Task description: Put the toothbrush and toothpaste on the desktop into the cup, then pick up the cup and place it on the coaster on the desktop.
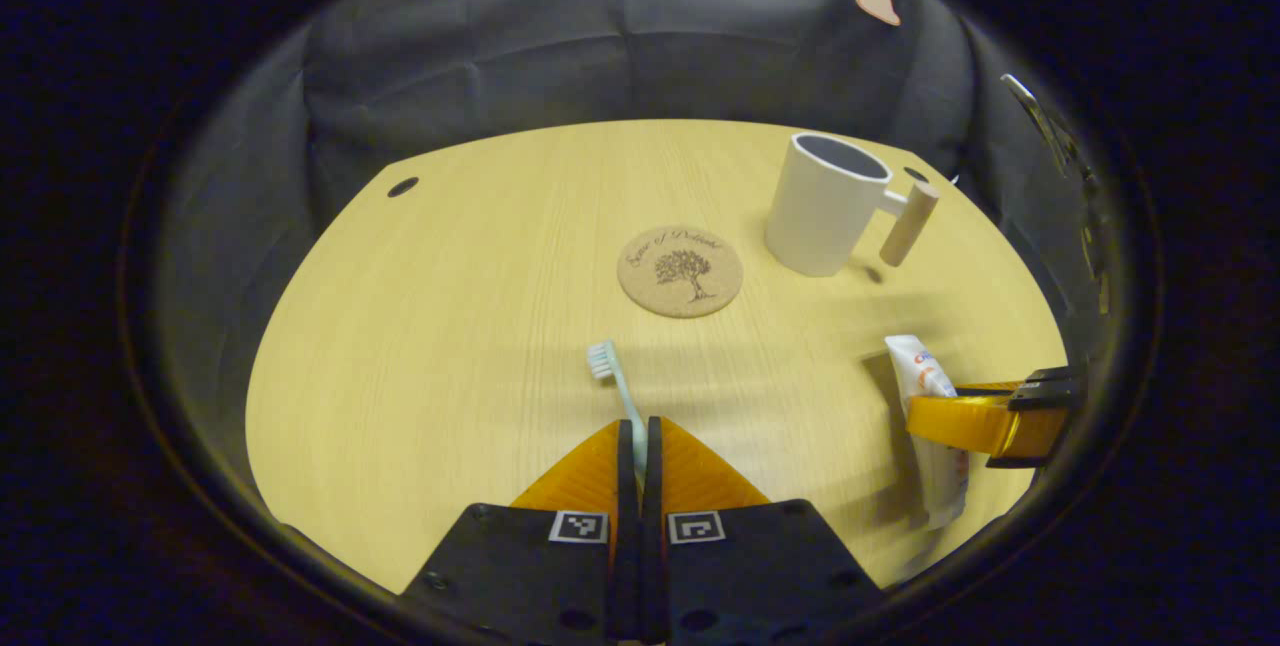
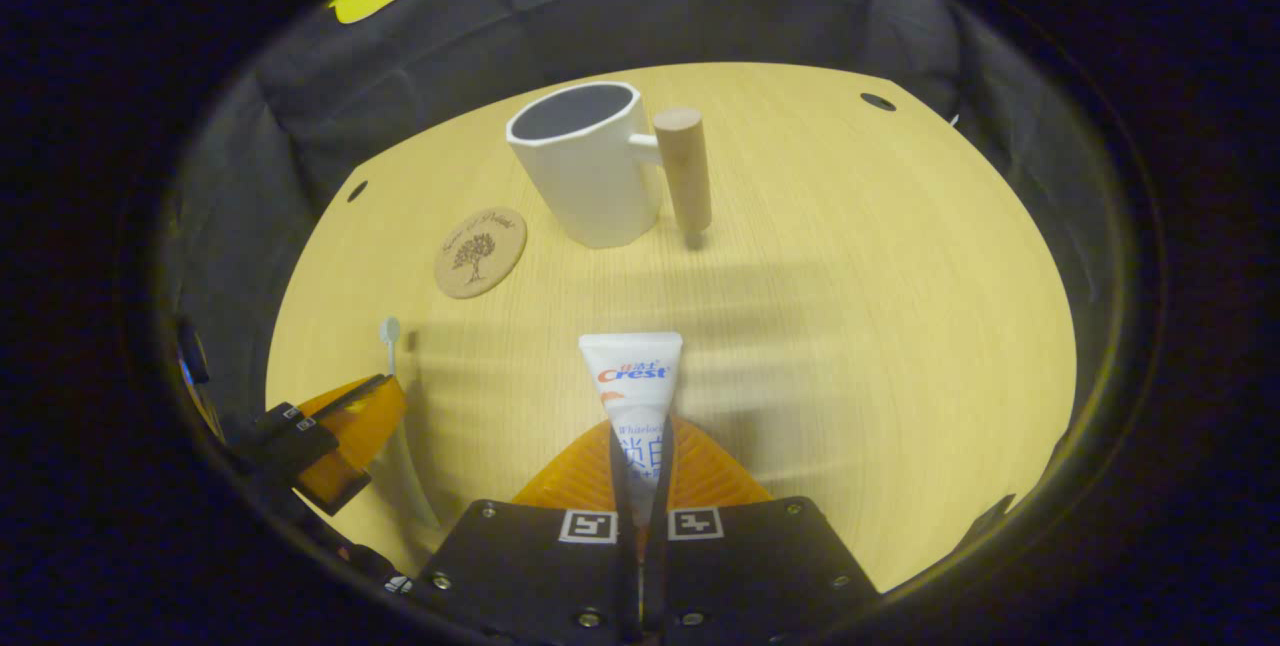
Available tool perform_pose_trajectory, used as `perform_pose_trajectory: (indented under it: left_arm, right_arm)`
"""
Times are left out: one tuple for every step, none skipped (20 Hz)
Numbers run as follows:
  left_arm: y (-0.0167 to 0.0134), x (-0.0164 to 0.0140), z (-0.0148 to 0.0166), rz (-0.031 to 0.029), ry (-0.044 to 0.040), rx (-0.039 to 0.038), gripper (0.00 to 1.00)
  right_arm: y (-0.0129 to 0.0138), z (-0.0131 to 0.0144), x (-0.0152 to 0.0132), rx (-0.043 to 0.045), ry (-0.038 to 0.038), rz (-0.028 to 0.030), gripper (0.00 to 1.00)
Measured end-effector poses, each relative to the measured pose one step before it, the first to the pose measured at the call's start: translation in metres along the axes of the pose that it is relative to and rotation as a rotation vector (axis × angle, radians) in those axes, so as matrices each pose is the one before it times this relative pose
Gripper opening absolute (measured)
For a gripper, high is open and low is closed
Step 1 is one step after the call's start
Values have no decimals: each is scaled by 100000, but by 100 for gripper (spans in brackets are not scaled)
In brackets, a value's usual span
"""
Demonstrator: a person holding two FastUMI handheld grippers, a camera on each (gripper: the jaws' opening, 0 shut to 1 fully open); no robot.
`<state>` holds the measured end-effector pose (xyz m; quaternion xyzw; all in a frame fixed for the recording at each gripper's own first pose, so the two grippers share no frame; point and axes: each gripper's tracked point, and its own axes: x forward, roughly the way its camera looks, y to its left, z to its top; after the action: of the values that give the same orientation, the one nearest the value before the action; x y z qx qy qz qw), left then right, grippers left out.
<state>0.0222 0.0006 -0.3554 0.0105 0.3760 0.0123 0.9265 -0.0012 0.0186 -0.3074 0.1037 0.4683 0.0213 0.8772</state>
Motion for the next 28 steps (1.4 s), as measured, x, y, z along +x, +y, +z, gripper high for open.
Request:
perform_pose_trajectory:
  left_arm:
    - [2, -488, 524, -293, -1297, -210, 8]
    - [-79, -329, 547, -523, -1269, -248, 8]
    - [-49, -325, 580, -304, -1169, -280, 10]
    - [-26, -191, 572, -213, -1133, -455, 8]
    - [-10, -237, 619, -209, -996, -654, 10]
    - [6, -73, 468, -198, -766, -733, 8]
    - [109, -239, 401, -86, -804, -845, 8]
    - [57, 109, 365, 176, -690, -499, 8]
    - [88, -132, 392, 157, -746, -363, 8]
    - [75, -183, 319, 104, -710, -183, 8]
    - [161, -154, 380, 45, -592, -195, 8]
    - [88, -78, 322, 19, -583, -316, 7]
    - [99, -194, 256, -131, -460, -560, 8]
    - [99, -83, 318, -164, -331, -564, 8]
    - [22, -58, 254, -267, -296, -273, 8]
    - [93, 58, 171, -272, -369, -57, 8]
    - [105, 23, 121, -97, 64, 145, 7]
    - [-57, 121, -31, -51, 84, 181, 8]
    - [-1, -58, 135, -202, 94, 85, 8]
    - [87, -47, 133, -195, 47, 88, 7]
    - [-22, -28, 46, -201, -39, 137, 8]
    - [126, -107, 142, -279, 89, 299, 8]
    - [14, -111, 112, -170, 45, 206, 8]
    - [-78, 10, 26, -350, 40, 53, 7]
    - [48, -105, 167, -224, -55, 21, 7]
    - [97, 146, 109, -265, 116, -43, 8]
    - [6, -91, 12, -280, 198, -178, 7]
    - [-18, -172, -79, -96, 348, -324, 8]
  right_arm:
    - [226, 777, -681, 983, -2235, 1372, 4]
    - [201, 826, -611, 827, -2290, 1063, 4]
    - [243, 957, -604, 504, -2550, 860, 4]
    - [231, 935, -466, 462, -3046, 1112, 4]
    - [323, 1132, -477, 723, -3014, 1152, 4]
    - [455, 1315, -692, 953, -3153, 1494, 4]
    - [471, 1249, -534, 1033, -2854, 1407, 4]
    - [313, 1200, -363, 1111, -2582, 1062, 4]
    - [313, 1276, -288, 1061, -2564, 1044, 4]
    - [517, 1235, 65, 1015, -2396, 932, 4]
    - [431, 1219, 69, 1002, -2249, 1024, 4]
    - [394, 1259, 118, 821, -2193, 661, 4]
    - [312, 1128, 305, 616, -1908, 410, 4]
    - [193, 1033, 343, 669, -1675, 340, 4]
    - [290, 1153, 454, 768, -1656, 419, 4]
    - [232, 882, 672, 675, -1467, 244, 4]
    - [160, 944, 618, 814, -1759, -108, 4]
    - [182, 908, 367, 968, -1806, 236, 4]
    - [233, 972, 584, 1202, -1506, 307, 4]
    - [136, 685, 707, 1100, -1069, 9, 4]
    - [265, 691, 626, 747, -1045, 90, 4]
    - [44, 577, 505, 488, -1262, -168, 4]
    - [166, 495, 564, 402, -871, -56, 4]
    - [210, 692, 860, 713, -1264, 66, 4]
    - [102, 374, 654, 569, -557, 30, 4]
    - [38, 180, 736, 567, -743, 162, 4]
    - [-92, 124, 720, 130, -585, -558, 4]
    - [-104, 111, 726, -54, -465, -573, 2]
